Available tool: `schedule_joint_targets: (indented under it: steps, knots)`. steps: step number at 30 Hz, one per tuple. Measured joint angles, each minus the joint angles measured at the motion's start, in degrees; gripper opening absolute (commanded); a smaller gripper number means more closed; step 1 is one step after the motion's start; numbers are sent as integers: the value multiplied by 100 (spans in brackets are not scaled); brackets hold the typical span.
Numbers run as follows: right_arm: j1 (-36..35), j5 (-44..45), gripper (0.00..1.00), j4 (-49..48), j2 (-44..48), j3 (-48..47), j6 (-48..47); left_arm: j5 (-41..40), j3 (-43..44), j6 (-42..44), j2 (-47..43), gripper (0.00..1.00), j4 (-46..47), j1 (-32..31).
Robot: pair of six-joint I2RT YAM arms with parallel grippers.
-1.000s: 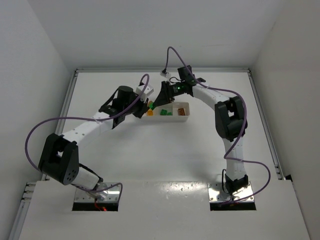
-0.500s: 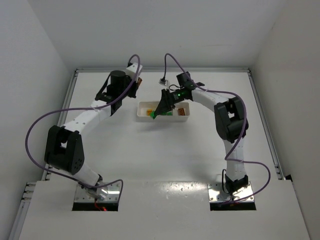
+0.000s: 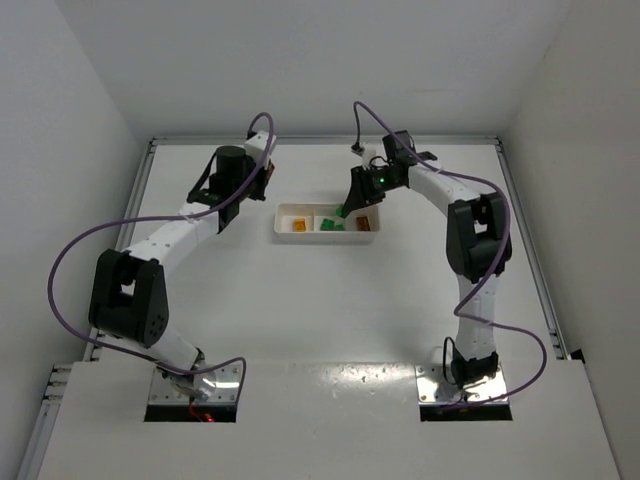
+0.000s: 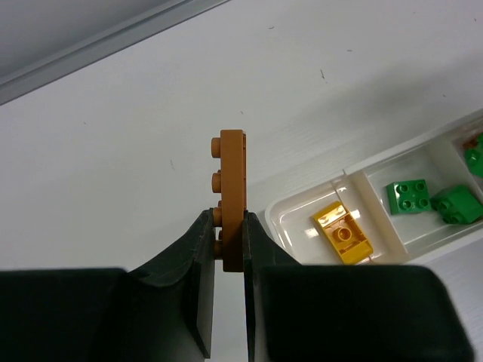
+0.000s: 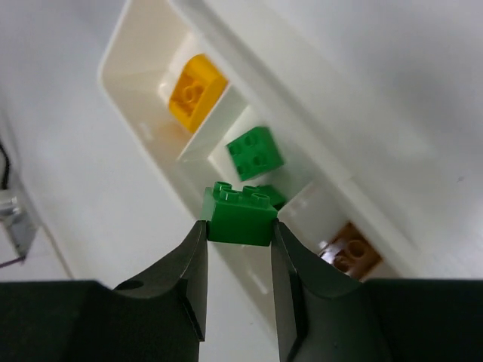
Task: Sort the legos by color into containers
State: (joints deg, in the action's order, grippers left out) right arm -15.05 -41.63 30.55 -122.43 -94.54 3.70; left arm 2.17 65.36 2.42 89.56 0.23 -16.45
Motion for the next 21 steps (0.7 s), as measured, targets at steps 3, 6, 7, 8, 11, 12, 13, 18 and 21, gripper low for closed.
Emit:
schedule_joint_targets:
  steps: [3,6,7,8,11,12,13,18,21]
  knots:
    - [-7,343,0,-55,-173,-247,-81,2,0,-13,-4,0,-2,0]
    - [-63,540,0,-48,-321,-363,-120,2,0,-13,-7,0,-11,0]
    - [-87,581,0,-46,-356,-376,-127,2,-2,-13,-7,0,-9,0]
    - [-109,614,0,-44,-380,-385,-136,2,-2,-13,-7,0,-11,0]
    - [-201,750,7,-39,-411,-385,-164,-4,-17,-13,-9,0,-9,0]
    - [-229,793,8,-42,-409,-385,-181,-7,-33,-13,-17,0,-9,0]
    - [-267,826,11,-44,-409,-389,-205,-4,-48,-13,-33,0,-17,0]
    - [-422,914,43,-44,-411,-409,-273,164,-90,-37,-83,0,-15,0]
    - [-509,997,63,-46,-411,-435,-310,393,-107,-94,-96,0,-26,0]
